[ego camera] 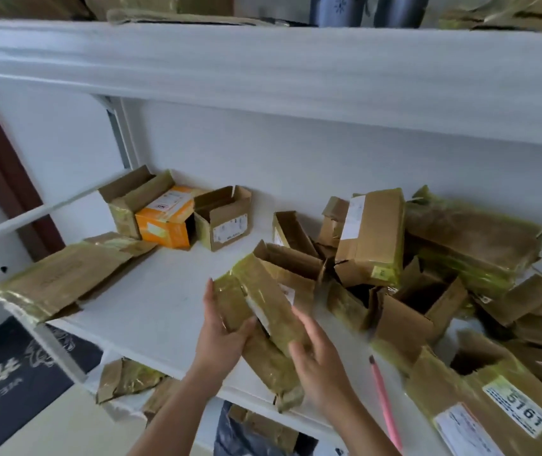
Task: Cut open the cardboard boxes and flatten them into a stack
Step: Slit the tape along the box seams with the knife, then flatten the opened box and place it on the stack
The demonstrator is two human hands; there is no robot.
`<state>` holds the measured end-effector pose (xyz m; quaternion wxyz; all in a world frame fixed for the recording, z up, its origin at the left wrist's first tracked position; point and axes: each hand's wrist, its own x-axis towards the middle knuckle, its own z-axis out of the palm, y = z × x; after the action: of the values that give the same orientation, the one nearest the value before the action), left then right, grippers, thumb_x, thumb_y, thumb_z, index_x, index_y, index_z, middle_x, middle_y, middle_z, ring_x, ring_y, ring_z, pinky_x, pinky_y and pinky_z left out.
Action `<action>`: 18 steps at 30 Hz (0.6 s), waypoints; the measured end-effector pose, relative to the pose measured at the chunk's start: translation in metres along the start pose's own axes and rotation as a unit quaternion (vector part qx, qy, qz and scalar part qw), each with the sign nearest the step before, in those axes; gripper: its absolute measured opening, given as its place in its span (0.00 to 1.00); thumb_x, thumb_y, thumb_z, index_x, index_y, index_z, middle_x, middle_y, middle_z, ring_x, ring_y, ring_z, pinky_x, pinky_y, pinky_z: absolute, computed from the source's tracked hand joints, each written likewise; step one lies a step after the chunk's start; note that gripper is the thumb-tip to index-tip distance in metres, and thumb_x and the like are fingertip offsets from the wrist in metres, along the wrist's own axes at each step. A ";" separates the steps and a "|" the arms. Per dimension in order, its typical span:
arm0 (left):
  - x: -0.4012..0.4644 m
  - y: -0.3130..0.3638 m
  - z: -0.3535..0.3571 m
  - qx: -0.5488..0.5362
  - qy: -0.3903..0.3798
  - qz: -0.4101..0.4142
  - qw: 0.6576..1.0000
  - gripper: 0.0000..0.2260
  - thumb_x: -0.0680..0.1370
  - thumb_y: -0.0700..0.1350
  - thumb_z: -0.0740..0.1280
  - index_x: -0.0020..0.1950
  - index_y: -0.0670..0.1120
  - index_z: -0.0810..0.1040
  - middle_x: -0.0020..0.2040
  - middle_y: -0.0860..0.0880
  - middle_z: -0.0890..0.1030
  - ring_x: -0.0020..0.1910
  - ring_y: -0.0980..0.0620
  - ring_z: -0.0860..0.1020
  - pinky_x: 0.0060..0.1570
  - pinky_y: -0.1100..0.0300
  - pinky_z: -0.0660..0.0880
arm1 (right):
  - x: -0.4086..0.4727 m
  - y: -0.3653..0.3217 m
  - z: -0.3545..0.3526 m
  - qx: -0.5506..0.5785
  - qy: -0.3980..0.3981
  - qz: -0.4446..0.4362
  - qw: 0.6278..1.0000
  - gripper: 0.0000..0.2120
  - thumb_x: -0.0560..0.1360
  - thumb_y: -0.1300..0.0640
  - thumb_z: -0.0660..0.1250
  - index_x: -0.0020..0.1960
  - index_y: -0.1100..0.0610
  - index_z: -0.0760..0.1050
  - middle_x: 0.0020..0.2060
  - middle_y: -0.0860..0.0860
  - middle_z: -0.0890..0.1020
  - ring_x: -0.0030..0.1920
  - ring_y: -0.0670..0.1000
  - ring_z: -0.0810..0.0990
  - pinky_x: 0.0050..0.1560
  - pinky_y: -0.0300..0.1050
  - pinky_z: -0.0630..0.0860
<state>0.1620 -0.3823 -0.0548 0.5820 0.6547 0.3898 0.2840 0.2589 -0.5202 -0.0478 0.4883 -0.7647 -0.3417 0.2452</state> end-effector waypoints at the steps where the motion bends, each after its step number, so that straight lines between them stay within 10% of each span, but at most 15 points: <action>1: -0.003 0.000 0.002 0.018 0.017 0.004 1.000 0.43 0.77 0.41 0.71 0.79 0.61 0.45 0.59 0.61 0.73 0.52 0.57 0.76 0.52 0.59 0.74 | 0.000 0.000 -0.002 -0.010 -0.001 -0.001 1.000 0.20 0.80 0.53 0.59 0.70 0.38 0.67 0.65 0.41 0.73 0.59 0.40 0.72 0.62 0.38 0.69; 13: -0.047 0.019 0.031 0.122 0.063 0.119 0.983 0.35 0.77 0.33 0.65 0.80 0.55 0.58 0.50 0.60 0.77 0.42 0.66 0.75 0.41 0.73 0.70 | -0.004 -0.026 -0.013 -0.148 0.077 -0.061 0.984 0.45 0.74 0.40 0.69 0.80 0.45 0.46 0.71 0.49 0.66 0.69 0.49 0.69 0.62 0.37 0.68; 18: -0.049 0.028 0.020 0.134 0.051 0.163 0.976 0.36 0.78 0.35 0.68 0.79 0.58 0.58 0.52 0.61 0.77 0.42 0.69 0.75 0.44 0.73 0.70 | -0.007 -0.033 -0.029 -0.093 0.077 -0.047 0.992 0.34 0.77 0.57 0.70 0.76 0.43 0.57 0.61 0.45 0.77 0.60 0.45 0.78 0.55 0.33 0.76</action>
<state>0.1573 -0.4349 -0.0269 0.4146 0.7661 0.3412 0.3532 0.2656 -0.5330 -0.0056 0.4512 -0.8061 -0.3603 0.1297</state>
